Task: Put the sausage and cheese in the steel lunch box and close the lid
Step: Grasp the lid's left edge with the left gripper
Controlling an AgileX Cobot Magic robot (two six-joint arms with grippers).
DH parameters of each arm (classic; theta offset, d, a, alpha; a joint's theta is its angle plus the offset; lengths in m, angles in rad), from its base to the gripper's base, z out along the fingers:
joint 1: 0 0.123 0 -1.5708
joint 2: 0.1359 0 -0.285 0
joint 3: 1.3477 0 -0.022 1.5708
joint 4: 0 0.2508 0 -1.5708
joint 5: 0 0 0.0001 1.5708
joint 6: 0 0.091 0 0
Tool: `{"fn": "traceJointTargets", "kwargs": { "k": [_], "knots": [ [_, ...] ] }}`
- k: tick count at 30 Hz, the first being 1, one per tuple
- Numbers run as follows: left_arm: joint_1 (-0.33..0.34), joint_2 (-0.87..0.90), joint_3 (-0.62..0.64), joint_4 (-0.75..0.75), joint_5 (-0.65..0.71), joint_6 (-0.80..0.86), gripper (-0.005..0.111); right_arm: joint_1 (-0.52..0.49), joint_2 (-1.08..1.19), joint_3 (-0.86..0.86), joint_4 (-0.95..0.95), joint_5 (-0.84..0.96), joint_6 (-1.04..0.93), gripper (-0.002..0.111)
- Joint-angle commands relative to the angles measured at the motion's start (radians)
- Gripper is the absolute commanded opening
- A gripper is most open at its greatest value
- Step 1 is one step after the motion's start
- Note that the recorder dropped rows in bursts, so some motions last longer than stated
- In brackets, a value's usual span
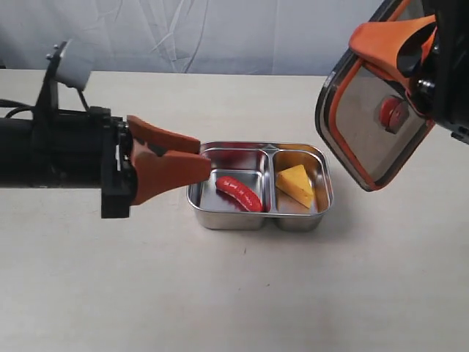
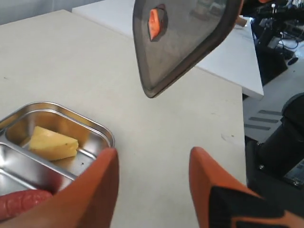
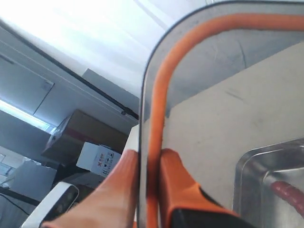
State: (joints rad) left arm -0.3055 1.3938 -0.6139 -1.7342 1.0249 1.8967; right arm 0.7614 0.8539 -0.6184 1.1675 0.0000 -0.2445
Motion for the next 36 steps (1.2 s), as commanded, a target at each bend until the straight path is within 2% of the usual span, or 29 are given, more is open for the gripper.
{"fn": "traceJointTargets", "kwargs": {
  "k": [1, 4, 7, 9, 22, 25, 32, 34, 36],
  "knots": [
    [-0.148, 0.002, -0.08, -0.01, -0.175, 0.002, 0.046, -0.003, 0.044, -0.057, 0.013, 0.019, -0.003, -0.001],
    [-0.238, 0.002, -0.132, -0.01, -0.319, 0.025, 0.046, -0.003, 0.06, -0.1, 0.016, 0.026, -0.001, -0.001],
    [-0.292, 0.002, -0.166, -0.01, -0.473, 0.025, 0.046, -0.003, 0.061, -0.127, 0.036, 0.037, -0.001, -0.001],
    [-0.307, 0.002, -0.184, -0.01, -0.507, 0.025, 0.046, -0.003, 0.061, -0.131, 0.047, 0.042, -0.001, -0.001],
    [-0.408, 0.109, -0.278, -0.01, -0.48, -0.009, 0.046, -0.003, 0.073, -0.131, 0.068, 0.075, -0.019, -0.001],
    [-0.415, 0.119, -0.296, -0.01, -0.436, -0.026, 0.046, -0.003, 0.073, -0.131, 0.064, 0.051, -0.019, -0.001],
    [-0.415, 0.119, -0.334, -0.01, -0.43, -0.061, 0.046, -0.003, 0.086, -0.131, 0.094, 0.042, -0.019, -0.001],
    [-0.415, 0.119, -0.334, -0.01, -0.43, -0.061, 0.043, -0.003, 0.095, -0.131, 0.099, 0.053, -0.019, -0.001],
    [-0.415, 0.119, -0.334, -0.01, -0.435, -0.061, 0.031, -0.003, 0.11, -0.131, 0.123, 0.075, -0.019, -0.001]
  ]
}}
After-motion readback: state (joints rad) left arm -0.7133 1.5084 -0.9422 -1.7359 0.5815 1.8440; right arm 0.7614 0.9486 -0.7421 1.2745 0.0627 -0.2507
